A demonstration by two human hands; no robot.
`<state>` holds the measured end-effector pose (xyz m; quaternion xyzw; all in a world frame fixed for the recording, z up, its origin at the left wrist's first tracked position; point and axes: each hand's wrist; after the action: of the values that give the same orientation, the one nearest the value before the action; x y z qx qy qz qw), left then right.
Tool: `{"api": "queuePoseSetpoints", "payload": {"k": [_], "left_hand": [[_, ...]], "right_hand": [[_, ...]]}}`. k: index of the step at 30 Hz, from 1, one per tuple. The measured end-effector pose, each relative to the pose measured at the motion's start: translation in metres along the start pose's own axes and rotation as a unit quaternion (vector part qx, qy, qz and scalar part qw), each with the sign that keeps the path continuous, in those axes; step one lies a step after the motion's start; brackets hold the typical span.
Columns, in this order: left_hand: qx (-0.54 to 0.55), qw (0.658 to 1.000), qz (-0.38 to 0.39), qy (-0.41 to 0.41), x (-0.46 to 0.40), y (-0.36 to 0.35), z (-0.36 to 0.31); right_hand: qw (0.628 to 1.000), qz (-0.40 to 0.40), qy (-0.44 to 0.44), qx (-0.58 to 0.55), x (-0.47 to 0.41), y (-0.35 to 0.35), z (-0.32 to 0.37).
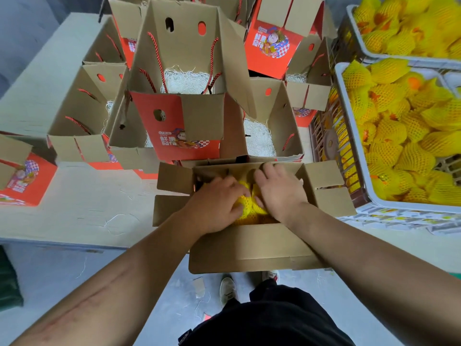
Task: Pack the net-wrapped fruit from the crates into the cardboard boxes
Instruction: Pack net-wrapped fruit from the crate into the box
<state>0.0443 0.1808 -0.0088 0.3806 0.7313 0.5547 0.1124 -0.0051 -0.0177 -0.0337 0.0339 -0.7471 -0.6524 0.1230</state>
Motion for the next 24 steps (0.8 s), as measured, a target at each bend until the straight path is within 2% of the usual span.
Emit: {"api": "queuePoseSetpoints", "payload": {"k": [2, 4, 7, 14, 16, 17, 20, 22, 24], "left_hand": [[0.005, 0.993, 0.117, 0.034, 0.0, 0.0, -0.007], [-0.01, 0.989, 0.128, 0.078, 0.0, 0.002, -0.008], [-0.05, 0.987, 0.106, 0.108, -0.001, 0.01, -0.009], [-0.035, 0.982, 0.121, 0.142, 0.0, 0.014, -0.009], [-0.032, 0.98, 0.136, 0.139, -0.003, 0.008, -0.009], [-0.021, 0.979, 0.153, 0.137, -0.004, 0.004, -0.009], [0.08, 0.967, 0.197, 0.139, -0.005, -0.003, -0.008], [0.126, 0.97, 0.158, 0.136, 0.0, -0.004, -0.008], [0.106, 0.984, 0.074, 0.123, 0.005, -0.005, -0.006]], "right_hand": [[0.992, 0.027, 0.111, -0.045, -0.01, 0.003, 0.004], [0.978, 0.105, 0.165, -0.068, -0.019, 0.002, 0.011], [0.975, 0.164, 0.134, -0.072, -0.028, -0.006, 0.021], [0.989, 0.067, 0.134, 0.013, -0.027, -0.009, 0.018], [0.988, 0.068, 0.135, 0.019, -0.022, -0.01, 0.009], [0.987, 0.09, 0.134, 0.0, -0.021, -0.011, 0.005], [0.965, 0.222, 0.114, -0.078, -0.02, -0.012, 0.007], [0.964, 0.225, 0.103, -0.098, -0.02, -0.006, 0.01], [0.978, 0.135, 0.101, -0.119, -0.011, 0.008, 0.008]]}}
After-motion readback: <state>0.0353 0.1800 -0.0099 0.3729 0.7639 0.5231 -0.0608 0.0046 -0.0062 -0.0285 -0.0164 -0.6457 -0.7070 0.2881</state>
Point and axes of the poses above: each hand's wrist, its own x-axis away from the middle knuckle, its own y-axis out of the back of the hand, z = x × y, and after that the axes turned 9 degrees about y, right-handed
